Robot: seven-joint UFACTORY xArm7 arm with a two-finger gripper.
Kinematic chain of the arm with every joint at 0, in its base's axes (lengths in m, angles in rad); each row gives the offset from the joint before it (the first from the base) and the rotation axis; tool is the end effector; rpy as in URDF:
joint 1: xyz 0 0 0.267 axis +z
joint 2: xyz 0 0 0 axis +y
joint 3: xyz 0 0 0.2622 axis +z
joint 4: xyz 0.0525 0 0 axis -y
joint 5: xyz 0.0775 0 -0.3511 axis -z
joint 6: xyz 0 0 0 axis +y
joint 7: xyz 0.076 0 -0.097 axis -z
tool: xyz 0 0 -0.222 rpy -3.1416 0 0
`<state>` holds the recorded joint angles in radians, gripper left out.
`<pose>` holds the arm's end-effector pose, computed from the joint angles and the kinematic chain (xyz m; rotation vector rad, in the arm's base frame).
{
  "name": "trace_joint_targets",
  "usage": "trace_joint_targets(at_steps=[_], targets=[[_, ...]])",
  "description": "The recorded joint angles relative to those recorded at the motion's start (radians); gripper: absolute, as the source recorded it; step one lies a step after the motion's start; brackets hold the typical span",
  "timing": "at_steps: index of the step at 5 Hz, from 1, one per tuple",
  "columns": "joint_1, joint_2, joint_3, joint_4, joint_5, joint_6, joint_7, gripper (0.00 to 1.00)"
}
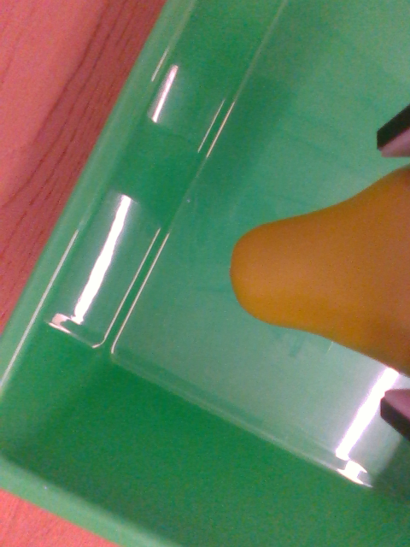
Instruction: Pick fruit
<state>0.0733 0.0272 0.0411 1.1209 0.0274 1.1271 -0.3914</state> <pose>0.4685 0.0610 0.1140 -3.0169 -0.7601 0.0459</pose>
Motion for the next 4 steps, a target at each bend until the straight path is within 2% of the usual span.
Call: trace_joint_targets(at_steps=[1, 2, 3, 4], targets=[[0.0, 0.0, 0.0, 0.0, 0.0, 0.0, 0.0, 1.0], [-0.0004, -0.017, 0.0, 0.029, 0.0001, 0.046, 0.001, 1.0], [-0.0004, -0.017, 0.0, 0.029, 0.0001, 0.046, 0.001, 1.0], [-0.0009, -0.034, 0.0, 0.057, 0.0002, 0.091, 0.001, 1.0]])
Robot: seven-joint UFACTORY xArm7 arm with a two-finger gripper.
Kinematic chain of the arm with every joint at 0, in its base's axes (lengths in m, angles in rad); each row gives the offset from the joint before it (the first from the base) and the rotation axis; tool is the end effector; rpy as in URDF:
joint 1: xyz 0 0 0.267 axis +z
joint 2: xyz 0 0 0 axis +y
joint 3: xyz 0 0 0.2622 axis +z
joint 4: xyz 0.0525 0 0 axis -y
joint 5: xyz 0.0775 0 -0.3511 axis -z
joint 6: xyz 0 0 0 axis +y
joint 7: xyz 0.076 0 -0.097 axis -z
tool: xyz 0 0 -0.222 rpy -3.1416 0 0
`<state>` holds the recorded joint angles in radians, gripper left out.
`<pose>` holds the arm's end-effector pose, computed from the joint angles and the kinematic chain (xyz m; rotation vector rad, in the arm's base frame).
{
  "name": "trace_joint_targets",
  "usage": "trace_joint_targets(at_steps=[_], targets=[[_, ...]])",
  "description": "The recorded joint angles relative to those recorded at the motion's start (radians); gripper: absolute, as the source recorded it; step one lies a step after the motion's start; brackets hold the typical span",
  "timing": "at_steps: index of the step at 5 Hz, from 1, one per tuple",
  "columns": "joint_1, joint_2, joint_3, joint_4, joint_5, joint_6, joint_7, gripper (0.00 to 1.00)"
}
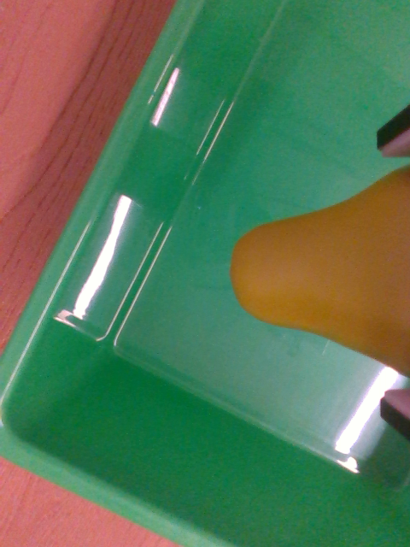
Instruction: Pick fruit
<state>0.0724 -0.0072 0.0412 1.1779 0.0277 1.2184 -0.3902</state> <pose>0.4666 0.0608 0.1480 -3.0170 -0.7604 0.0458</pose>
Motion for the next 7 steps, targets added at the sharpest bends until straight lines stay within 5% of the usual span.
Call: trace_joint_targets(at_steps=[7], targets=[[-0.0012, -0.045, 0.0, 0.075, 0.0003, 0.12, 0.002, 1.0]])
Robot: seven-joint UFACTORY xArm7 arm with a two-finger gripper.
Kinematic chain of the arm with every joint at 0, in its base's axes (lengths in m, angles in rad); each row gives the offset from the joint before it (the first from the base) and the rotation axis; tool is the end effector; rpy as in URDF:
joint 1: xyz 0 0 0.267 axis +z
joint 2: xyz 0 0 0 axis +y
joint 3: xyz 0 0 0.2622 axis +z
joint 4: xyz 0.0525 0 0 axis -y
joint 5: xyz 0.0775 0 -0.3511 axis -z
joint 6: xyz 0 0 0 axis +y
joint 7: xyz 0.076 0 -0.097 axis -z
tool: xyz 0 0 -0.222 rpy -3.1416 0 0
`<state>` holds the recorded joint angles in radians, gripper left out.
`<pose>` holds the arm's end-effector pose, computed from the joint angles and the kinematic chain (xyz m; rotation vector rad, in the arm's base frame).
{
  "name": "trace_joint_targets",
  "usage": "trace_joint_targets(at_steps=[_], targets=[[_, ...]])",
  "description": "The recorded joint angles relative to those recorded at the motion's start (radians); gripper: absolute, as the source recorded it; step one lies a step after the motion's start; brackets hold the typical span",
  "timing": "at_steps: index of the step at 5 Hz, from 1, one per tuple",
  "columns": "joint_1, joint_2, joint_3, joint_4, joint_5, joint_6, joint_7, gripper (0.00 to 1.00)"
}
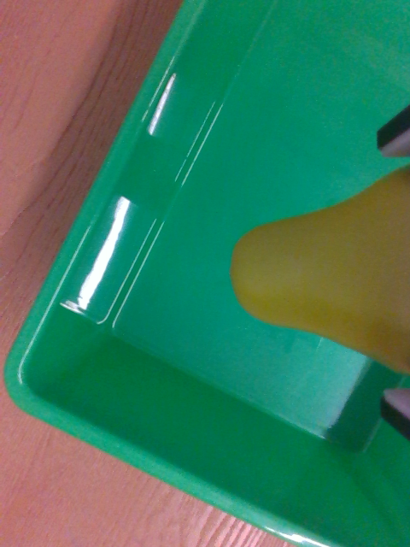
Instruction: Pick fruit
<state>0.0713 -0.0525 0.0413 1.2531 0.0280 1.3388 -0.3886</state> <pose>0.4594 0.0600 0.1931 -3.0174 -0.7612 0.0459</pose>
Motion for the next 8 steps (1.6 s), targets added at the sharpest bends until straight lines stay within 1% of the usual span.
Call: trace_joint_targets(at_steps=[1, 2, 3, 4, 5, 6, 8], targets=[[-0.0003, -0.013, 0.0, 0.021, 0.0001, 0.034, 0.0, 1.0], [-0.0003, -0.013, 0.0, 0.021, 0.0001, 0.034, 0.0, 1.0], [-0.0006, -0.023, 0.0, 0.039, 0.0002, 0.062, 0.001, 1.0], [-0.0006, -0.023, 0.0, 0.039, 0.0002, 0.062, 0.001, 1.0], [-0.0008, -0.033, 0.0, 0.055, 0.0002, 0.088, 0.001, 1.0], [-0.0008, -0.033, 0.0, 0.055, 0.0002, 0.088, 0.001, 1.0], [-0.0011, -0.045, 0.0, 0.074, 0.0003, 0.119, 0.002, 1.0]])
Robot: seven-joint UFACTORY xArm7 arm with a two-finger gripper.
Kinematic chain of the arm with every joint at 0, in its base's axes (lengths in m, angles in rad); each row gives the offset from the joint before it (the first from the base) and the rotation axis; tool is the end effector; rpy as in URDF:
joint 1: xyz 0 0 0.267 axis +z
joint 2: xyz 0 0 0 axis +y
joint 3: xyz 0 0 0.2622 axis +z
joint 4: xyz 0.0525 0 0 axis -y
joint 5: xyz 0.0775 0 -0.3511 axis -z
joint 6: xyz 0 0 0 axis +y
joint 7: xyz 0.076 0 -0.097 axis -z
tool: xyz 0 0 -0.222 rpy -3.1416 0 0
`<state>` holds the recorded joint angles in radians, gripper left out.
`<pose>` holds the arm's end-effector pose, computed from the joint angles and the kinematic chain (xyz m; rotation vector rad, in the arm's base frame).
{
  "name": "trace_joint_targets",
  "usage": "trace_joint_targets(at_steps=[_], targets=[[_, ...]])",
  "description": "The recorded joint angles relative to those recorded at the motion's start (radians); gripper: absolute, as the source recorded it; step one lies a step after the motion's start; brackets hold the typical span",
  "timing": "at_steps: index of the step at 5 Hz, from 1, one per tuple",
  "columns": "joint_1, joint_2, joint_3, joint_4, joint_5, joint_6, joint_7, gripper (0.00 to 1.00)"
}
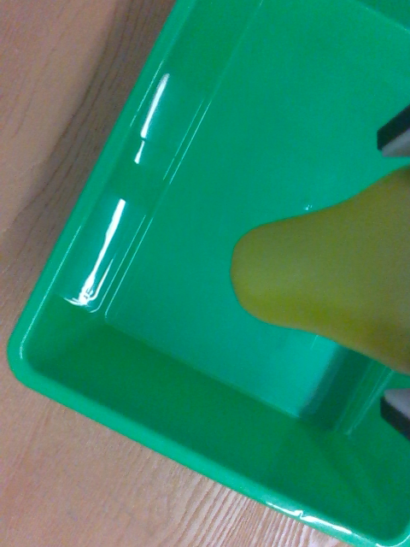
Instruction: Pick fruit
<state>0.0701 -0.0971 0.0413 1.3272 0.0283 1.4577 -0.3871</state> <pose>0.4471 0.0586 0.2372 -3.0181 -0.7619 0.0465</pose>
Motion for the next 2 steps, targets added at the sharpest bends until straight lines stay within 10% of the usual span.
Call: trace_joint_targets(at_steps=[2], targets=[[-0.0001, -0.002, 0.0, 0.004, 0.0, 0.006, 0.0, 1.0]])
